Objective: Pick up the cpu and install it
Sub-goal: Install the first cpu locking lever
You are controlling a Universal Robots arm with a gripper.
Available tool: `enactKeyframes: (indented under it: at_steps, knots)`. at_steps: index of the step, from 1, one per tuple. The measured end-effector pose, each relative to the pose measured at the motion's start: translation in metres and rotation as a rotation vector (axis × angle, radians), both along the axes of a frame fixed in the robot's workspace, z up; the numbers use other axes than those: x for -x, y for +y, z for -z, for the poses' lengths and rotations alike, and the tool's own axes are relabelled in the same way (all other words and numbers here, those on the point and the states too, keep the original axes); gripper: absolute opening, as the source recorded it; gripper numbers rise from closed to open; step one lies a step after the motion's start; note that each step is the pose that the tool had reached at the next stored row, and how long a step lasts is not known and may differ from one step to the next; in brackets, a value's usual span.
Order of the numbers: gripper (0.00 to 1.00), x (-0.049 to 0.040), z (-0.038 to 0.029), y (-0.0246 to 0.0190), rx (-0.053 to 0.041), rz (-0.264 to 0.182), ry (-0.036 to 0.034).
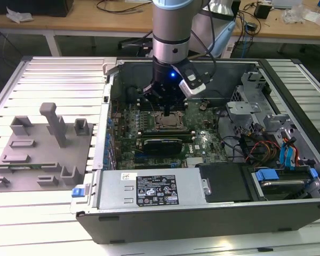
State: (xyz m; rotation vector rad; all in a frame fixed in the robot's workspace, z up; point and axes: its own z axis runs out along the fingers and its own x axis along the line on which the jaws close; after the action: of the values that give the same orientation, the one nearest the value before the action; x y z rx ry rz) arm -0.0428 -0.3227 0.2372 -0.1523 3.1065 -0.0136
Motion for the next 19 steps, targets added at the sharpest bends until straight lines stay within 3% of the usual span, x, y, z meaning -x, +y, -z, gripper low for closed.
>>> enactKeyframes:
  at_steps: [9, 13, 19]
  knots:
    - [0.11, 0.0226, 0.0, 0.0, -0.0001, 0.0, -0.0001]
    - [0.11, 0.0235, -0.0008, -0.0001, 0.0003, 0.0, 0.0002]
    - [0.11, 0.0234, -0.0127, 0.0, 0.0, 0.0, 0.0]
